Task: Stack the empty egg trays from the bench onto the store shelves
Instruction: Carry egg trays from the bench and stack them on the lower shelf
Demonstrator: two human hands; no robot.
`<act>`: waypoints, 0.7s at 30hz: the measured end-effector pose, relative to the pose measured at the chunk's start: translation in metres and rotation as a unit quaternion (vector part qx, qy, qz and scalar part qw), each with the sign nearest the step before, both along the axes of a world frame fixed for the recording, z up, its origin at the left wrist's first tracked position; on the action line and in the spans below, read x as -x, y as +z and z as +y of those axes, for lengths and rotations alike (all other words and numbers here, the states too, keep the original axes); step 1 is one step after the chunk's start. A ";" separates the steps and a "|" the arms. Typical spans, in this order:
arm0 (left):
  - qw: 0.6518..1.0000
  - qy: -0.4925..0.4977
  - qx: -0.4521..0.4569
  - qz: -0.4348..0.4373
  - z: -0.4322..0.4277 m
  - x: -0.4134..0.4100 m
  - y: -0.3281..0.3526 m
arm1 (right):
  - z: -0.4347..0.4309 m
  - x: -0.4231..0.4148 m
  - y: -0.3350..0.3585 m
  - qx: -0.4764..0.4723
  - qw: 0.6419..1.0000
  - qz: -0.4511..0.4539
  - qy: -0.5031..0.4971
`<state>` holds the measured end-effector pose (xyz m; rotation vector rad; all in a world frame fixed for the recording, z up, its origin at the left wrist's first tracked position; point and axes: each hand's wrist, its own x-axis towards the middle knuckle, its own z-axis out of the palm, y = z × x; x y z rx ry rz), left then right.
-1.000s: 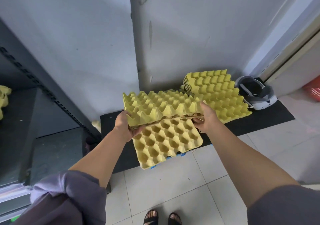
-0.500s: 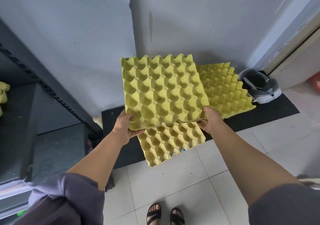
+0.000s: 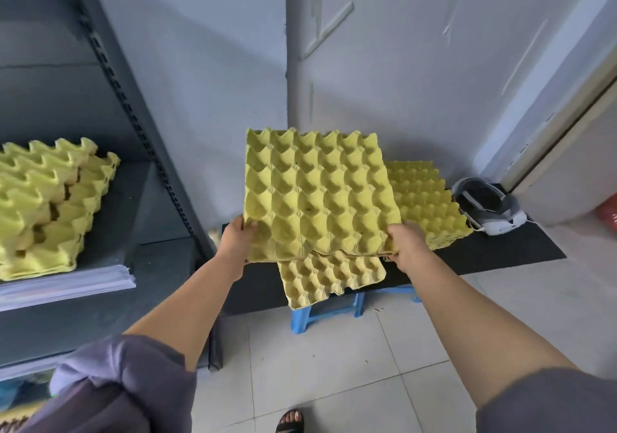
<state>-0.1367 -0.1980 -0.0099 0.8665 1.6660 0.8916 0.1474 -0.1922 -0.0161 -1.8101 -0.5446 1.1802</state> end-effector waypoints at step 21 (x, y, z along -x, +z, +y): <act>0.956 0.253 -0.142 0.048 -0.240 0.261 0.119 | -0.099 0.290 0.089 -0.107 0.959 -0.078 0.252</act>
